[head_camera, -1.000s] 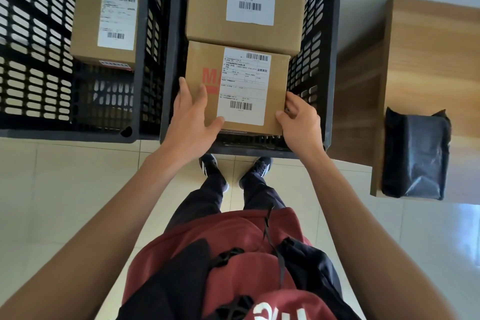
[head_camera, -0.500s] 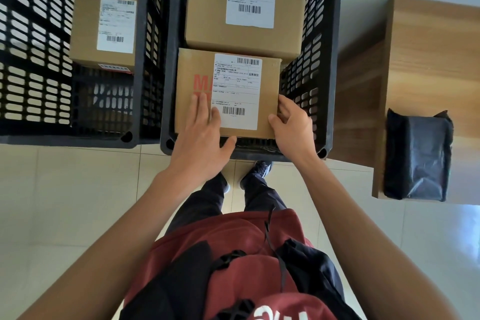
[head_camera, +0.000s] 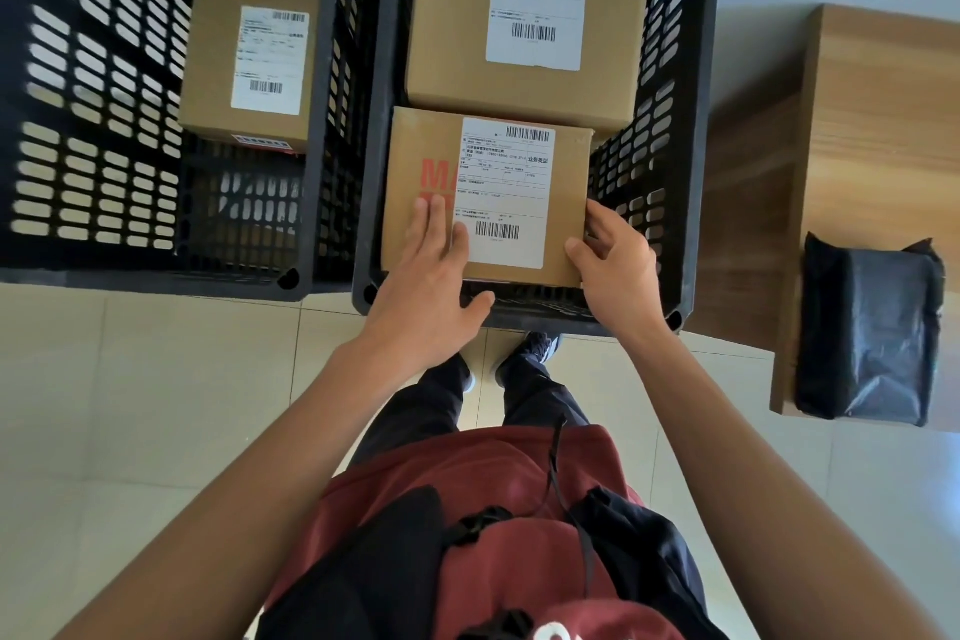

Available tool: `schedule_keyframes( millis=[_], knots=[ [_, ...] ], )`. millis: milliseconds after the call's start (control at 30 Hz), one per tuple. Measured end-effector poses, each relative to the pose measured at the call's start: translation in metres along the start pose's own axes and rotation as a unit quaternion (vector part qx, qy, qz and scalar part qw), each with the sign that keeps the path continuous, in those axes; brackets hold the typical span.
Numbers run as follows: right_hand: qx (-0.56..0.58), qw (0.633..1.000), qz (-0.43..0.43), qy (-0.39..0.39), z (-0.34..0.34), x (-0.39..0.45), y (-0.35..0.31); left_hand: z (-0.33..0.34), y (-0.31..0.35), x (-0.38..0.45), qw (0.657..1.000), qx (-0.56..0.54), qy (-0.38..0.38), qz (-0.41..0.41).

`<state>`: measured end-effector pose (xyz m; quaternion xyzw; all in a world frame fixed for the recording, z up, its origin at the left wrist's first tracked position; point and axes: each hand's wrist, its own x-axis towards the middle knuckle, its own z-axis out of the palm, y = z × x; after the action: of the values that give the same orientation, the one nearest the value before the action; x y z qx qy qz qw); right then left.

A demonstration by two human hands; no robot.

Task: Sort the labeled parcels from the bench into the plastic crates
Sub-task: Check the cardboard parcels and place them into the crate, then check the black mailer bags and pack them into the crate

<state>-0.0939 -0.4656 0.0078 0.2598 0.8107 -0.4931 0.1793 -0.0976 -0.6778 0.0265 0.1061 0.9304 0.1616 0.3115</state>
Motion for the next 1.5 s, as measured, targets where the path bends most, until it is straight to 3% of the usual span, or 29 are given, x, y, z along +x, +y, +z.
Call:
schedule_keyframes(
  millis=[133, 367, 667, 1067, 1500],
  knots=[
    [-0.022, 1.0, -0.011, 0.003, 0.002, 0.001, 0.001, 0.003, -0.007, -0.002, 0.998, -0.051, 0.024, 0.011],
    [-0.027, 1.0, -0.011, 0.008, 0.002, -0.013, -0.006, -0.002, -0.04, -0.008, 0.952, -0.236, 0.189, 0.046],
    [-0.02, 0.995, -0.049, 0.086, -0.021, -0.053, -0.015, -0.015, -0.017, -0.007, 0.944, -0.255, 0.184, 0.096],
    [-0.089, 0.968, -0.159, 0.174, -0.116, -0.102, 0.018, -0.031, 0.12, -0.016, 0.957, -0.14, 0.162, 0.197],
    [-0.076, 0.943, -0.115, 0.302, -0.265, -0.195, 0.157, 0.051, 0.315, -0.057, 0.933, -0.13, 0.11, 0.317]
  ],
)
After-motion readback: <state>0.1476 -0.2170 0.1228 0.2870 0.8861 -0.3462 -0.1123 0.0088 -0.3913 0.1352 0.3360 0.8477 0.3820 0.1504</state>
